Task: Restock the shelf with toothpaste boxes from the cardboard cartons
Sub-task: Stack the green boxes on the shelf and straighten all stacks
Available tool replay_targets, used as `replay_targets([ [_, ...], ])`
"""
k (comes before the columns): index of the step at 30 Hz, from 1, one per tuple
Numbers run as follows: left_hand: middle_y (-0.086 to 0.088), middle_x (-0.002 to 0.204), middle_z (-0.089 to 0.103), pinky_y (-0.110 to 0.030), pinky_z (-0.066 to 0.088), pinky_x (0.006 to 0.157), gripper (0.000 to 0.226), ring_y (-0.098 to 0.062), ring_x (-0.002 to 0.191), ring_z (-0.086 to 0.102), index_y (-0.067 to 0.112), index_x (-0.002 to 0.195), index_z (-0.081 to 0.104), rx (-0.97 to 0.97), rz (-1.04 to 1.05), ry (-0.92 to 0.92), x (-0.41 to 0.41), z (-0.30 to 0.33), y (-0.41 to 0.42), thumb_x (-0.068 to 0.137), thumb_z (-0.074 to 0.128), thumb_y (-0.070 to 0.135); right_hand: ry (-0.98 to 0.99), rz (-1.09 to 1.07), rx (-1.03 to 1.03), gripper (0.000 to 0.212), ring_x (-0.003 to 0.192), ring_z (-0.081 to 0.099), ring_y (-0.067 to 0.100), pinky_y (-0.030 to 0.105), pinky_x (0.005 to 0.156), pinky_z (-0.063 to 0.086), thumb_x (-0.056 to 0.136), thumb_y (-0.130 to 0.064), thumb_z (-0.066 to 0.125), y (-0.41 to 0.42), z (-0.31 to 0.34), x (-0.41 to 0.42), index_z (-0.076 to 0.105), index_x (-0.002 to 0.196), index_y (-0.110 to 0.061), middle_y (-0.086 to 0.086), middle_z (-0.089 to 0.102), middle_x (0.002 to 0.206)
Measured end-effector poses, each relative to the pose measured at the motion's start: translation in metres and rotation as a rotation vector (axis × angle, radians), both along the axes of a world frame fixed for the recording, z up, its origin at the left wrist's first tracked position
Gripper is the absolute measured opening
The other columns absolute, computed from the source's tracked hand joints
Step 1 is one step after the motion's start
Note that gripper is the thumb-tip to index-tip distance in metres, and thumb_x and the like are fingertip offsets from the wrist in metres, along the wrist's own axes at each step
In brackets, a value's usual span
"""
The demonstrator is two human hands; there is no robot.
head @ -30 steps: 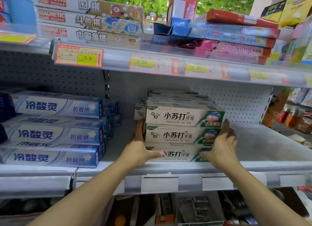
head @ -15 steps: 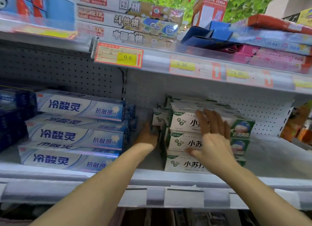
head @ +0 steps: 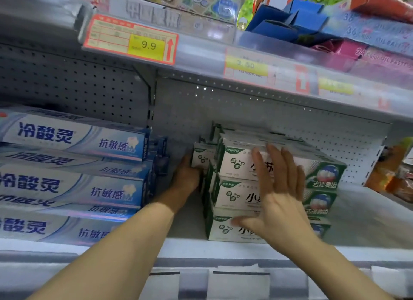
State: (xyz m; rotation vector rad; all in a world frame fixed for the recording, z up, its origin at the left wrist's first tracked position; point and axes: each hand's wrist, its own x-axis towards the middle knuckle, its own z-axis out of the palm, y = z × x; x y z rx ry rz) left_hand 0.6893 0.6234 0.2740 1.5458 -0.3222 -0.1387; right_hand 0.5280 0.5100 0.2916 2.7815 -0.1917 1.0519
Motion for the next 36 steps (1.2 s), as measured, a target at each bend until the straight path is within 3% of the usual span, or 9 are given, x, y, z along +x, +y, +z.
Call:
replay_targets([
  [3, 0.001, 0.113, 0.058, -0.040, 0.042, 0.103, 0.043, -0.023, 0.115, 0.054, 0.018, 0.132, 0.049, -0.019, -0.003, -0.021, 0.003, -0.003, -0.004, 0.093, 0.049, 0.001, -0.010, 0.017, 0.029, 0.146, 0.143, -0.002, 0.028, 0.056, 0.111, 0.010, 0.032, -0.066, 0.083, -0.001, 0.000, 0.000, 0.002, 0.148, -0.028, 0.006, 0.006, 0.153],
  [7, -0.002, 0.120, 0.062, -0.046, 0.043, 0.103, 0.036, -0.024, 0.113, 0.056, 0.030, 0.122, 0.053, -0.013, -0.052, -0.046, 0.001, -0.006, -0.006, 0.093, 0.052, 0.010, -0.012, 0.032, 0.065, 0.143, 0.143, -0.002, 0.027, 0.057, 0.112, 0.013, 0.033, -0.062, 0.084, 0.001, 0.001, 0.001, 0.006, 0.147, -0.028, 0.004, 0.007, 0.152],
  [12, -0.002, 0.141, 0.047, -0.040, 0.036, 0.108, 0.042, -0.022, 0.127, 0.046, 0.029, 0.142, 0.036, 0.040, -0.170, -0.047, -0.012, 0.003, -0.004, 0.101, 0.039, 0.022, 0.004, 0.017, 0.077, 0.142, 0.143, -0.006, 0.024, 0.053, 0.112, 0.009, 0.035, -0.061, 0.085, 0.004, 0.001, 0.000, 0.002, 0.146, -0.031, 0.001, 0.003, 0.152],
  [17, -0.001, 0.153, 0.027, -0.032, 0.027, 0.108, 0.049, -0.022, 0.138, 0.030, 0.031, 0.150, 0.013, -0.075, -0.116, 0.044, -0.020, 0.012, -0.002, 0.103, 0.029, 0.028, 0.015, -0.023, 0.080, 0.145, 0.143, -0.008, 0.026, 0.053, 0.112, 0.004, 0.033, -0.062, 0.085, 0.004, 0.003, -0.003, -0.001, 0.147, -0.033, 0.002, -0.002, 0.153],
  [20, 0.001, 0.154, 0.027, -0.031, 0.025, 0.109, 0.047, -0.019, 0.139, 0.028, 0.029, 0.149, 0.017, -0.051, -0.173, 0.073, -0.024, 0.014, 0.000, 0.103, 0.026, 0.035, 0.028, 0.003, 0.082, 0.145, 0.144, -0.014, 0.022, 0.051, 0.113, 0.000, 0.034, -0.062, 0.084, -0.002, 0.003, -0.003, -0.004, 0.146, -0.036, -0.002, -0.006, 0.154],
  [26, 0.001, 0.153, 0.028, -0.040, 0.024, 0.112, 0.048, -0.020, 0.138, 0.029, 0.032, 0.149, 0.018, -0.050, -0.150, 0.082, -0.025, 0.013, 0.009, 0.103, 0.024, 0.039, 0.044, -0.006, 0.095, 0.142, 0.143, -0.004, 0.027, 0.052, 0.112, 0.010, 0.036, -0.064, 0.083, -0.001, 0.006, -0.004, 0.003, 0.148, -0.029, 0.005, 0.004, 0.154],
  [29, 0.003, 0.153, 0.028, -0.036, 0.024, 0.110, 0.047, -0.018, 0.138, 0.029, 0.031, 0.148, 0.020, -0.026, -0.155, 0.040, -0.038, 0.020, 0.018, 0.102, 0.025, 0.039, 0.069, -0.006, 0.088, 0.132, 0.142, -0.012, 0.023, 0.048, 0.114, 0.007, 0.049, -0.066, 0.078, 0.003, 0.011, -0.010, -0.005, 0.147, -0.032, 0.001, -0.005, 0.155],
  [32, 0.004, 0.155, 0.024, -0.033, 0.022, 0.111, 0.048, -0.018, 0.140, 0.026, 0.031, 0.149, 0.019, 0.032, -0.154, -0.011, -0.055, 0.028, 0.027, 0.102, 0.025, 0.040, 0.104, -0.011, 0.147, 0.113, 0.139, -0.028, 0.019, 0.043, 0.118, -0.004, 0.071, -0.069, 0.058, 0.012, 0.016, -0.026, -0.016, 0.147, -0.032, -0.003, -0.025, 0.152],
  [36, 0.005, 0.156, 0.018, -0.037, 0.019, 0.113, 0.049, -0.021, 0.142, 0.021, 0.034, 0.148, 0.018, 0.125, -0.132, -0.047, -0.075, 0.038, 0.033, 0.101, 0.023, 0.044, 0.125, -0.089, 0.233, 0.094, 0.140, -0.021, 0.020, 0.038, 0.114, -0.012, 0.081, -0.068, 0.044, 0.011, 0.019, -0.049, -0.007, 0.148, -0.027, -0.001, -0.014, 0.151],
])
